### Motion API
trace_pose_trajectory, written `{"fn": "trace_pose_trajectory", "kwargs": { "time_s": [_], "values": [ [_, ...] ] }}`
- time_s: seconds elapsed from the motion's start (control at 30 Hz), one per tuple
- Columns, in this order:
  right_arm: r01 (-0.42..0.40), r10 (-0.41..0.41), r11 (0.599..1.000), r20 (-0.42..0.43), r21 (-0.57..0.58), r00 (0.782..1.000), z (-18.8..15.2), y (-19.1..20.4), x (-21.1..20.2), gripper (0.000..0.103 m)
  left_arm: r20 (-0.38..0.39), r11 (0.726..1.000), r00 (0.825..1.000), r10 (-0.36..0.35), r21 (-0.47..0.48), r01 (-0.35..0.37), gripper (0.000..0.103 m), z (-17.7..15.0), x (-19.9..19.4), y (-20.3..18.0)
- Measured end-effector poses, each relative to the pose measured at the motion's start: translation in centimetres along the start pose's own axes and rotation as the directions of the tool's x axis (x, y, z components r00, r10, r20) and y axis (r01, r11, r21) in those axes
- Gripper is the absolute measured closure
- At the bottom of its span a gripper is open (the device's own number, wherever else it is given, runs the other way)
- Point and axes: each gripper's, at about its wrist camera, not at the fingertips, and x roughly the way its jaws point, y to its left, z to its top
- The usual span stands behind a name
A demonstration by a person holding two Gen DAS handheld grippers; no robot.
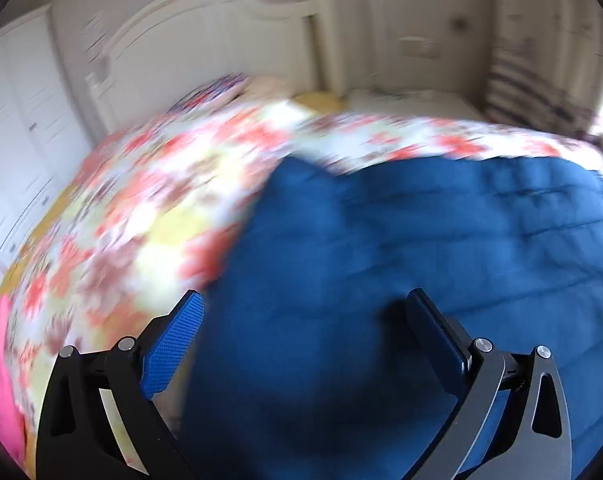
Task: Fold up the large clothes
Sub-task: 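Release the hem and press the folded jacket flat with both grippers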
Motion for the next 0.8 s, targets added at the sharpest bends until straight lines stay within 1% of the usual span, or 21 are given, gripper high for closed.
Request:
{"fn": "trace_pose_trajectory", "kwargs": {
  "time_s": [0.03,0.07,0.1,0.13,0.2,0.27,0.3,0.33,0.37,0.4,0.43,0.47,0.5,0.53,0.57,0.63,0.7,0.73,0.77,0.8],
  "values": [
    [-0.025,0.025,0.999,-0.003,0.039,1.000,-0.6,-1.1,0.3,0.014,-0.015,0.997,0.998,-0.057,-0.044,0.056,0.004,-0.5,0.5,1.2],
    [-0.077,0.077,0.994,0.005,0.082,0.997,-1.4,-2.0,0.7,0.013,-0.022,0.986,0.990,-0.138,-0.102,0.135,0.004,-1.0,1.0,2.5],
    [-0.101,0.100,0.990,0.016,0.096,0.995,-1.7,-2.5,1.0,0.013,-0.025,0.979,0.986,-0.164,-0.125,0.159,0.004,-1.1,1.2,3.0],
    [-0.106,0.104,0.989,0.025,0.099,0.994,-1.9,-2.6,1.2,0.013,-0.029,0.979,0.986,-0.166,-0.125,0.161,0.004,-1.1,1.4,3.0],
    [-0.077,0.076,0.994,0.015,0.077,0.997,-1.7,-2.1,1.3,0.012,-0.037,0.986,0.989,-0.142,-0.096,0.138,0.004,-0.9,1.4,2.5],
    [-0.065,0.065,0.995,0.006,0.075,0.998,-1.6,-2.0,1.1,0.012,-0.045,0.984,0.988,-0.150,-0.103,0.145,0.004,-0.9,1.5,2.8],
    [-0.046,0.046,0.996,0.007,0.079,0.999,-1.7,-1.8,0.4,0.013,-0.046,0.983,0.987,-0.153,-0.109,0.147,0.004,-1.0,1.4,2.8],
    [-0.023,0.022,0.996,0.015,0.081,1.000,-1.9,-1.4,-0.4,0.014,-0.038,0.986,0.990,-0.133,-0.109,0.128,0.004,-1.0,0.8,2.9],
    [-0.013,0.011,0.997,0.031,0.075,0.999,-2.0,-0.7,-1.3,0.015,-0.018,0.991,0.996,-0.087,-0.100,0.084,0.004,-1.1,-0.1,2.8],
    [-0.025,0.022,0.998,0.067,0.054,0.998,-2.1,0.4,-2.6,0.015,0.003,0.994,0.998,-0.061,-0.094,0.061,0.004,-1.1,-0.7,2.4],
    [-0.034,0.031,0.999,0.095,0.038,0.995,-2.2,1.2,-3.4,0.015,0.031,0.994,0.998,-0.061,-0.089,0.063,0.004,-1.3,-1.9,2.1],
    [-0.049,0.047,0.999,0.120,0.018,0.992,-2.4,2.3,-4.5,0.015,0.066,0.993,0.994,-0.084,-0.081,0.089,0.004,-1.4,-3.4,1.7],
    [-0.070,0.069,0.998,0.129,-0.003,0.989,-2.4,3.1,-5.0,0.015,0.086,0.992,0.992,-0.091,-0.074,0.098,0.004,-1.3,-4.3,1.4],
    [-0.098,0.103,0.994,0.140,-0.045,0.985,-2.6,4.5,-5.8,0.015,0.112,0.992,0.989,-0.101,-0.062,0.108,0.004,-1.4,-5.4,0.8],
    [-0.104,0.116,0.991,0.146,-0.087,0.982,-2.9,5.9,-6.2,0.015,0.134,0.990,0.982,-0.129,-0.035,0.135,0.004,-1.8,-6.6,-0.3],
    [-0.094,0.116,0.981,0.132,-0.167,0.984,-3.5,8.4,-6.1,0.015,0.130,0.986,0.978,-0.166,0.027,0.163,0.004,-2.5,-7.4,-2.5],
    [-0.085,0.110,0.967,0.095,-0.238,0.989,-4.3,10.5,-4.7,0.015,0.095,0.982,0.980,-0.172,0.100,0.162,0.004,-4.1,-6.9,-5.4],
    [-0.057,0.083,0.967,0.096,-0.250,0.992,-4.7,11.2,-3.6,0.015,0.077,0.981,0.985,-0.155,0.133,0.144,0.004,-5.2,-6.1,-6.6],
    [-0.058,0.084,0.969,0.100,-0.238,0.991,-5.1,11.2,-3.0,0.013,0.107,0.984,0.987,-0.116,0.144,0.100,0.004,-6.1,-5.7,-7.2],
    [-0.073,0.097,0.971,0.098,-0.226,0.990,-5.3,10.9,-2.6,0.012,0.112,0.985,0.988,-0.106,0.145,0.089,0.004,-6.4,-5.5,-7.4]
  ]
}}
